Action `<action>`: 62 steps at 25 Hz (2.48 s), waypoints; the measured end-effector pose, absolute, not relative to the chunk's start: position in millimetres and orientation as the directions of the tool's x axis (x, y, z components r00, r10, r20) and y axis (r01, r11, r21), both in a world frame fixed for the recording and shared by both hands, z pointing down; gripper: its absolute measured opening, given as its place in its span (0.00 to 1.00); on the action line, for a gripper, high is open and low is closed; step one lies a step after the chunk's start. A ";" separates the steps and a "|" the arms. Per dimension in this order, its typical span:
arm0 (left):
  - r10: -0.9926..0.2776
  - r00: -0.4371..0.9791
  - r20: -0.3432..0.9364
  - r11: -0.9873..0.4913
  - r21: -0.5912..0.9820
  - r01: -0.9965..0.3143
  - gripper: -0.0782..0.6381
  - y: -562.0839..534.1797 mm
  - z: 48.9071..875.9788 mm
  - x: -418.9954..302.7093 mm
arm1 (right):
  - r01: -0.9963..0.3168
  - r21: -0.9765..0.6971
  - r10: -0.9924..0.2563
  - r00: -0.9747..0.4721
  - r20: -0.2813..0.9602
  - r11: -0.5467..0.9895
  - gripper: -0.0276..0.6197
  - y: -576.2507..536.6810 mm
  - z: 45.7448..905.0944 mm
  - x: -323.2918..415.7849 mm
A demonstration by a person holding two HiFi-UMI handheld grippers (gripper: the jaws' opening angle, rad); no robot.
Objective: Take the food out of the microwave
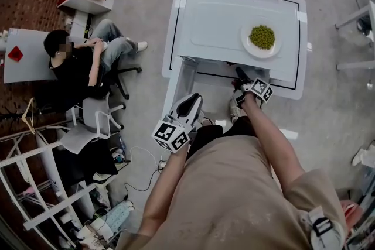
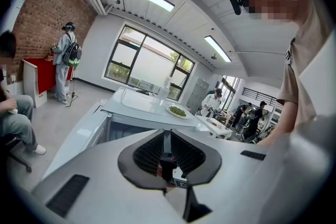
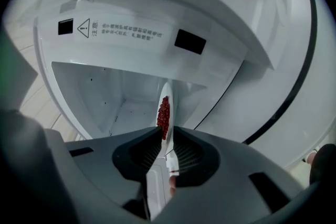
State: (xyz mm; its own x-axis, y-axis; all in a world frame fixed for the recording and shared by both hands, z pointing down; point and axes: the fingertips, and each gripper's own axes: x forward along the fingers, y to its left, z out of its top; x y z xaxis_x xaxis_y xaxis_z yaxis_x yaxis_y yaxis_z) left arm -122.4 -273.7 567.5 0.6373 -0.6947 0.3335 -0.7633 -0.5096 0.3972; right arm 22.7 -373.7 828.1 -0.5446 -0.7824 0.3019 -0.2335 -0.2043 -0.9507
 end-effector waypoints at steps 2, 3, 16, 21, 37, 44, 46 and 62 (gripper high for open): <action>-0.701 0.630 0.333 -0.503 0.396 -0.768 0.15 -272.9 567.3 -128.1 | -0.225 -0.950 -0.783 -0.542 0.306 -0.216 0.15 -375.7 830.5 20.3; -0.704 0.627 0.334 -0.499 0.396 -0.771 0.15 -271.9 567.4 -130.9 | -0.221 -0.948 -0.784 -0.536 0.313 -0.227 0.15 -376.3 832.5 19.9; -0.706 0.630 0.325 -0.492 0.414 -0.766 0.15 -259.4 575.3 -146.0 | -0.117 -0.977 -0.786 -0.582 0.211 -0.176 0.07 -359.4 805.2 11.0; -0.681 0.673 0.289 -0.542 0.418 -0.729 0.15 -243.6 570.0 -154.1 | -0.129 -0.970 -0.770 -0.591 0.241 -0.204 0.07 -312.7 782.3 -0.9; -0.622 0.769 0.150 -0.674 0.398 -0.622 0.15 -152.3 516.0 -228.9 | -0.084 -0.981 -0.846 -0.496 0.193 -0.175 0.07 -196.6 649.7 -23.3; -0.605 0.793 0.066 -0.727 0.361 -0.584 0.15 -114.6 492.2 -259.4 | -0.102 -0.985 -0.861 -0.480 0.169 -0.137 0.07 -150.3 596.7 -36.1; -0.599 0.800 0.042 -0.738 0.357 -0.572 0.15 -110.1 484.2 -262.4 | -0.117 -0.986 -0.866 -0.473 0.161 -0.119 0.07 -139.8 580.6 -35.8; -0.584 0.812 -0.002 -0.778 0.286 -0.559 0.15 -94.7 449.1 -225.1 | -0.149 -0.989 -0.890 -0.449 0.074 -0.007 0.07 -62.6 498.6 26.8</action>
